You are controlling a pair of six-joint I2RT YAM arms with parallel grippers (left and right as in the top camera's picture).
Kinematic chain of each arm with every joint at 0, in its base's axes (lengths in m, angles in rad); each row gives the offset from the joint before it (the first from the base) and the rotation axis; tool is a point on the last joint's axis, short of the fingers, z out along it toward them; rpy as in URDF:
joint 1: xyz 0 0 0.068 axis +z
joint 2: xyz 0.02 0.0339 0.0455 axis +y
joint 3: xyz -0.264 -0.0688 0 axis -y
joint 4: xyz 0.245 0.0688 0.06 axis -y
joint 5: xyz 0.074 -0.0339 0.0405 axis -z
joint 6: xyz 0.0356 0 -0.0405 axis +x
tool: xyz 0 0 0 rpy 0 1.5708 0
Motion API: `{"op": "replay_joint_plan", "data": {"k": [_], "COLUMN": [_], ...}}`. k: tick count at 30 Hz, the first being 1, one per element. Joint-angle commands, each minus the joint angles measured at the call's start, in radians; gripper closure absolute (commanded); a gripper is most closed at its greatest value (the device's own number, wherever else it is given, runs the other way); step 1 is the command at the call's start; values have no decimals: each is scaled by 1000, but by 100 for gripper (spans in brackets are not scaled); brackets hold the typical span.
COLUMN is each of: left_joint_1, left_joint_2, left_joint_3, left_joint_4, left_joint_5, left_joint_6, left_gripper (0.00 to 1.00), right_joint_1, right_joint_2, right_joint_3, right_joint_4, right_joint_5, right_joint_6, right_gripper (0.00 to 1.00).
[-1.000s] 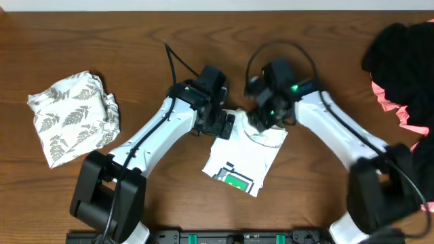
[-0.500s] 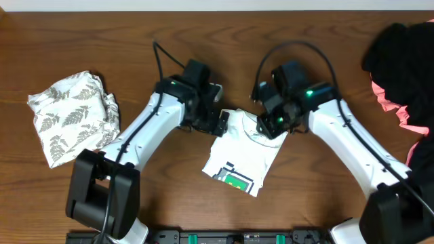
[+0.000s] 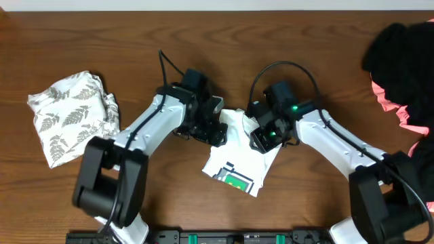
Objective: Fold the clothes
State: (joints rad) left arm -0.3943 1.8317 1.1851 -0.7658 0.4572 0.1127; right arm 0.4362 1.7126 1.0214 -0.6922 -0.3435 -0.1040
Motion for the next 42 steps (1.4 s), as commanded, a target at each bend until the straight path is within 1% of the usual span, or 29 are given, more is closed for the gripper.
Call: {"op": "replay_joint_plan", "data": {"k": [1,4,9,13,22,23,24,25,26,31,32,34,35,39,40,42], "left_joint_1": [1,1,-1,-12,-74,-79,-83,-88,-89,-90,-90,-90,-89,-89,-89,-89], "left_joint_2": [53,91,125,126,126,126,126,126,126,126,126,126,126,126,126,124], "left_joint_3": [-11,-11,-12,-12,-13,-13,-13,-13,-13,-13,-13,-13,-13,-13,-13,-13], "left_joint_4": [9,21,19,8,-22,-21,-21,-18,-17,-15,-15,-15,-15,-22,-24,-32], "left_joint_5": [32,73,176,243,269,269,269,269,269,267,264,264,264,263,251,169], "left_joint_6": [26,30,57,71,71,71,75,75,75,74,74,74,74,65,52,-5], "left_gripper": [2,2,2,2,1,5,12,23,30,69,80,91,94,94,94,94], "right_joint_1": [10,10,9,6,-16,-18,-19,-19,-19,-19,-19,-19,-19,-19,-19,-19], "right_joint_2": [35,70,136,152,152,152,152,152,152,152,152,152,152,152,152,148], "right_joint_3": [-18,-19,-19,-19,-19,-19,-19,-19,-19,-19,-19,-19,-19,-19,-19,-19], "right_joint_4": [26,34,34,35,37,36,35,34,32,30,30,29,29,26,24,24], "right_joint_5": [0,16,118,127,127,126,127,126,127,127,127,127,127,127,127,126], "right_joint_6": [39,43,109,112,115,115,115,115,115,115,115,115,115,115,115,115], "right_gripper": [60,60,61,62,62,63,62,63,63,63,63,63,63,65,66,67]}}
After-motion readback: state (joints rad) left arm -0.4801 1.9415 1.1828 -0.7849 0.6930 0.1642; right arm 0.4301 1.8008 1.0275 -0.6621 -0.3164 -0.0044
